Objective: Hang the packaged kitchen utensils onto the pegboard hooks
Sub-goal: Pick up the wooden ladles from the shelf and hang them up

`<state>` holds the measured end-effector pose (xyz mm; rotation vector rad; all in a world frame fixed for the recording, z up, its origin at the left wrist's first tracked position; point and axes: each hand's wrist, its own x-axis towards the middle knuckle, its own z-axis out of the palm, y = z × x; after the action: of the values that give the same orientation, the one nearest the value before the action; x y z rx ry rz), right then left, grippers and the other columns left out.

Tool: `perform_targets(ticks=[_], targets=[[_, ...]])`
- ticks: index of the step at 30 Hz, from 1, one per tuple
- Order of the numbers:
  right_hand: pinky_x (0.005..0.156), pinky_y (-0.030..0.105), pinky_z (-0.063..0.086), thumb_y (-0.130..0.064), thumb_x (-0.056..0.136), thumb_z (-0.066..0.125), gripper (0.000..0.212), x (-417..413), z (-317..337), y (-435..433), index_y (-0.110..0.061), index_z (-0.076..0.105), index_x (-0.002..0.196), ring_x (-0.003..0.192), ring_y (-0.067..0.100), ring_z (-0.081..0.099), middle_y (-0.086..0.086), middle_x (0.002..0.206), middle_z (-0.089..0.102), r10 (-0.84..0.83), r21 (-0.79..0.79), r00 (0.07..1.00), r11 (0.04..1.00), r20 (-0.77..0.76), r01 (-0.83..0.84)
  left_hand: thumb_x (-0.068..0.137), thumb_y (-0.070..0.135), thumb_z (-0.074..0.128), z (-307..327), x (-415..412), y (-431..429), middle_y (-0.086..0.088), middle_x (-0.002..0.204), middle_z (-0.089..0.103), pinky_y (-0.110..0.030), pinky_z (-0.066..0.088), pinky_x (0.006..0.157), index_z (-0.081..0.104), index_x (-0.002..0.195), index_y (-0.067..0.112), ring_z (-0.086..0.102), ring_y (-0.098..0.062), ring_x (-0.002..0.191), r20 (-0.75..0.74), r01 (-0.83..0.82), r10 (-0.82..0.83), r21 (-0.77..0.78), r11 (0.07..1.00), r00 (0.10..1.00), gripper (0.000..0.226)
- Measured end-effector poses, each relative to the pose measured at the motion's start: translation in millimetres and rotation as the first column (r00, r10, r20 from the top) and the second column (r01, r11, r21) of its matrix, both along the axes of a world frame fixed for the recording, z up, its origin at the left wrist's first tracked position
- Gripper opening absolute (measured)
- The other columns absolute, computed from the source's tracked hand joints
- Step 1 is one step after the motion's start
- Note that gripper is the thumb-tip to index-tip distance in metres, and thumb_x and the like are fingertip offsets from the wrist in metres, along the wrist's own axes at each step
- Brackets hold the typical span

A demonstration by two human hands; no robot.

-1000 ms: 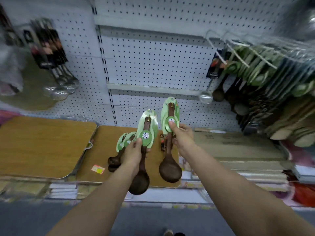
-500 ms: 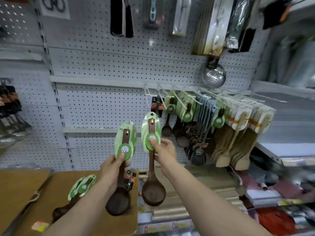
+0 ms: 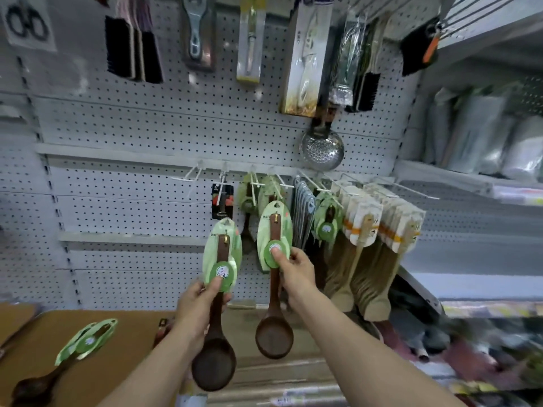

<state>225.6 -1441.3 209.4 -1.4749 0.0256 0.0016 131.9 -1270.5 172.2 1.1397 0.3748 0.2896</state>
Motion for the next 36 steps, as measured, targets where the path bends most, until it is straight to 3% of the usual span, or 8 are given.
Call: perform_targets(ticks=[4,11,18,22,24,27,31,36], targets=[[0.090,0.042,0.059,-0.032,0.083,0.082,0.032,7,3,-1,-0.021,0.067,0.110,0.090,0.020,0.074,0.004,0.096,0.077,0.077,0.008,0.997,0.997,0.019,-0.077,0.094,0.025,0.064,10,1,-16,-0.013,0.098,0.077,-0.035,0.057,0.077,0.066,0.109,0.012,0.074,-0.028,0.092,0.030,0.000,-0.002,0.055,0.998,1.000,0.020],[0.092,0.047,0.059,-0.030,0.082,0.083,0.026,21,-3,22,-0.023,0.068,0.102,0.091,0.023,0.075,0.007,0.096,0.077,0.126,0.012,0.992,0.992,0.029,-0.126,0.095,0.035,0.062,12,16,-9,-0.002,0.098,0.078,-0.047,0.053,0.095,0.065,0.111,0.018,0.071,-0.021,0.101,0.011,0.008,-0.011,0.197,0.980,1.000,0.024],[0.092,0.044,0.059,-0.024,0.084,0.082,0.026,47,-10,36,-0.022,0.070,0.107,0.089,0.019,0.076,0.002,0.091,0.079,0.091,0.087,0.996,0.992,-0.009,-0.090,0.096,0.030,0.061,12,31,0,-0.003,0.099,0.078,-0.038,0.054,0.083,0.066,0.111,0.015,0.070,-0.019,0.100,0.019,0.005,-0.008,0.146,0.989,1.000,0.021],[0.080,0.028,0.056,-0.023,0.086,0.080,0.029,64,-8,46,-0.022,0.066,0.111,0.083,0.010,0.071,-0.001,0.090,0.077,0.075,0.119,0.997,0.990,-0.036,-0.070,0.096,0.028,0.061,10,42,10,-0.002,0.098,0.078,-0.037,0.054,0.084,0.066,0.110,0.015,0.070,-0.018,0.101,-0.002,0.003,-0.002,0.129,0.992,1.000,0.020],[0.085,0.027,0.051,-0.023,0.087,0.079,0.037,76,-6,54,-0.026,0.063,0.119,0.085,0.006,0.067,-0.003,0.095,0.075,0.060,0.140,0.997,0.989,-0.053,-0.052,0.097,0.028,0.060,9,47,15,-0.003,0.099,0.077,-0.039,0.053,0.087,0.066,0.111,0.014,0.070,-0.018,0.102,-0.004,0.007,-0.007,0.114,0.994,1.000,0.021],[0.099,0.033,0.050,-0.026,0.084,0.082,0.062,98,-6,70,-0.015,0.058,0.140,0.103,0.016,0.068,0.004,0.112,0.074,0.040,0.124,0.996,0.992,-0.085,-0.029,0.097,0.026,0.060,7,53,20,-0.005,0.100,0.077,-0.040,0.053,0.088,0.066,0.110,0.013,0.069,-0.019,0.101,-0.004,0.021,-0.021,0.102,0.995,1.000,0.020],[0.108,0.044,0.049,-0.035,0.074,0.089,0.078,125,-3,90,-0.020,0.055,0.143,0.116,0.023,0.065,0.006,0.128,0.068,0.012,0.118,0.990,0.993,-0.141,0.005,0.097,0.027,0.060,3,62,28,-0.002,0.100,0.077,-0.034,0.053,0.082,0.067,0.110,0.013,0.070,-0.019,0.103,0.005,0.032,-0.032,0.099,0.995,0.999,0.020],[0.110,0.047,0.046,-0.036,0.072,0.090,0.081,150,0,103,-0.021,0.055,0.143,0.124,0.028,0.060,0.007,0.141,0.059,-0.031,0.151,0.980,0.987,-0.195,0.061,0.096,0.028,0.062,0,73,37,-0.004,0.102,0.076,-0.037,0.052,0.086,0.067,0.109,0.013,0.069,-0.019,0.102,-0.005,0.045,-0.045,0.098,0.994,0.999,0.021]])
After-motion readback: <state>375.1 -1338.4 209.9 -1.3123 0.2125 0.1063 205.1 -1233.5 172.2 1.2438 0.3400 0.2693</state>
